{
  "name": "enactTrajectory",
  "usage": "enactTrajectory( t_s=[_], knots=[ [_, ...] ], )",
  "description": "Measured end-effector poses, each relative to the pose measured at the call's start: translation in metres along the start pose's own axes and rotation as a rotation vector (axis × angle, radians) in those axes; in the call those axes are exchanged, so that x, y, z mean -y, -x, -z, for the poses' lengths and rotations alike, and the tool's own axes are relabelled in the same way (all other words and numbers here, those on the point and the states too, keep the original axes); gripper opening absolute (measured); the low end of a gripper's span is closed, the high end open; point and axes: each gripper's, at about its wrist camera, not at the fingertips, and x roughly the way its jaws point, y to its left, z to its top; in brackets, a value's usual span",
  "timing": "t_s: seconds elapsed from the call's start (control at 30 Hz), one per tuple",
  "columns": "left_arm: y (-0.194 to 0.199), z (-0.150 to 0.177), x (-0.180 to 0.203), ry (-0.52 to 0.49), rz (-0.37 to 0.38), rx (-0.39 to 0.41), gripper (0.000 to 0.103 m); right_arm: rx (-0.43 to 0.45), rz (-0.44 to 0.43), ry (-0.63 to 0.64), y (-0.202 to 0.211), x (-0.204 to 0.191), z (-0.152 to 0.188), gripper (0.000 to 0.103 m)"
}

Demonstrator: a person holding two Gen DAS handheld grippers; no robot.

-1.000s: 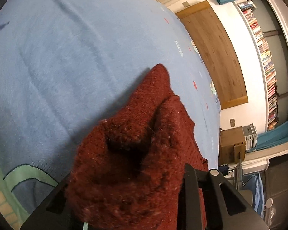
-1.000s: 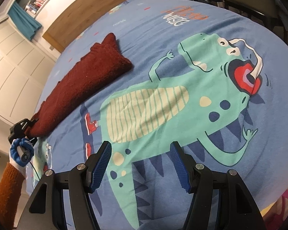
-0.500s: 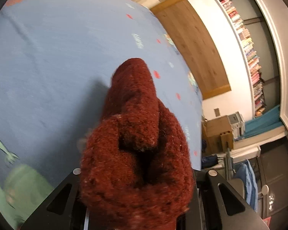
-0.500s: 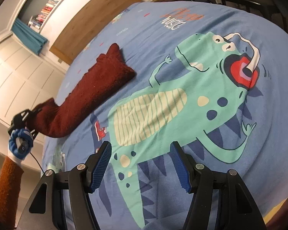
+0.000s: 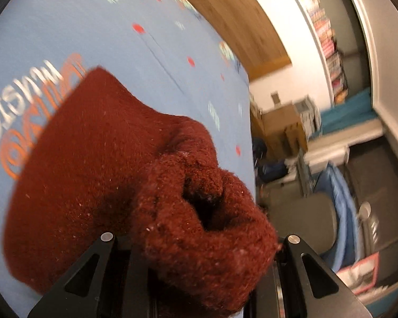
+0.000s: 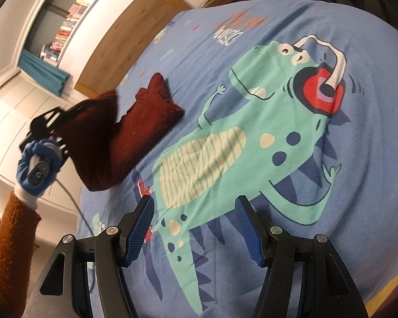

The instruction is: Fold small clothes

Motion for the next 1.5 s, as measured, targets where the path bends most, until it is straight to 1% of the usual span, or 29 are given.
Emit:
enactTrajectory(
  t_s=[0.13, 0.3, 0.4, 0.47, 0.53, 0.57, 0.63, 0.67, 0.73, 0.77, 0.83, 0.9, 0.97, 1.07, 1.17, 1.23, 1.3, 1.37, 1.43, 1.5],
  knots=[
    [-0.032, 0.028, 0.017, -0.096, -0.058, -0.069, 0.018, 0.005, -0.015, -0.021, 0.002, 0.005, -0.001, 0.065],
    [-0.046, 0.052, 0.039, -0.197, -0.083, -0.08, 0.018, 0.014, -0.037, -0.045, 0.007, 0.01, -0.001, 0.065],
    [-0.055, 0.074, 0.052, -0.294, -0.135, -0.102, 0.018, 0.018, -0.045, -0.056, 0.009, 0.014, -0.001, 0.065],
    [-0.069, 0.093, 0.054, -0.344, -0.185, -0.133, 0.018, 0.02, -0.048, -0.064, 0.01, 0.016, -0.001, 0.065],
    [-0.082, 0.11, 0.048, -0.397, -0.23, -0.175, 0.018, 0.023, -0.049, -0.068, 0.012, 0.018, -0.001, 0.065],
    [-0.085, 0.115, 0.047, -0.412, -0.239, -0.181, 0.019, 0.024, -0.05, -0.07, 0.013, 0.018, 0.0, 0.065],
    [-0.085, 0.123, 0.046, -0.429, -0.24, -0.178, 0.022, 0.027, -0.052, -0.074, 0.015, 0.02, 0.0, 0.065],
    [-0.084, 0.124, 0.045, -0.434, -0.232, -0.18, 0.025, 0.028, -0.053, -0.076, 0.015, 0.02, 0.0, 0.065],
    [-0.085, 0.124, 0.048, -0.434, -0.187, -0.203, 0.047, 0.029, -0.054, -0.078, 0.015, 0.021, 0.001, 0.065],
    [-0.086, 0.122, 0.051, -0.426, -0.157, -0.218, 0.051, 0.028, -0.052, -0.079, 0.015, 0.02, 0.002, 0.065],
    [-0.085, 0.124, 0.053, -0.409, -0.109, -0.254, 0.053, 0.026, -0.046, -0.074, 0.016, 0.021, 0.001, 0.065],
    [-0.086, 0.132, 0.053, -0.422, -0.086, -0.282, 0.053, 0.024, -0.036, -0.067, 0.014, 0.017, 0.001, 0.065],
    [-0.083, 0.126, 0.06, -0.434, -0.076, -0.292, 0.053, 0.023, -0.021, -0.059, 0.014, 0.014, 0.002, 0.065],
    [-0.07, 0.119, 0.066, -0.442, -0.026, -0.316, 0.053, 0.022, -0.004, -0.051, 0.013, 0.009, 0.003, 0.065],
    [-0.046, 0.11, 0.074, -0.507, 0.015, -0.321, 0.053, 0.018, 0.017, -0.042, 0.012, 0.005, 0.002, 0.065],
    [-0.025, 0.102, 0.074, -0.572, 0.003, -0.294, 0.053, 0.011, 0.033, -0.014, 0.01, -0.001, 0.001, 0.065],
    [-0.004, 0.092, 0.067, -0.62, -0.009, -0.262, 0.053, -0.001, 0.058, 0.048, 0.006, -0.015, -0.002, 0.065],
    [0.013, 0.077, 0.058, -0.678, -0.056, -0.218, 0.053, 0.001, 0.065, 0.106, 0.002, -0.03, -0.01, 0.065],
    [0.026, 0.062, 0.044, -0.71, -0.111, -0.189, 0.053, 0.015, 0.033, 0.148, -0.004, -0.051, -0.026, 0.065],
    [0.034, 0.05, 0.029, -0.714, -0.143, -0.176, 0.053, 0.032, 0.008, 0.204, -0.01, -0.075, -0.044, 0.065]
  ],
)
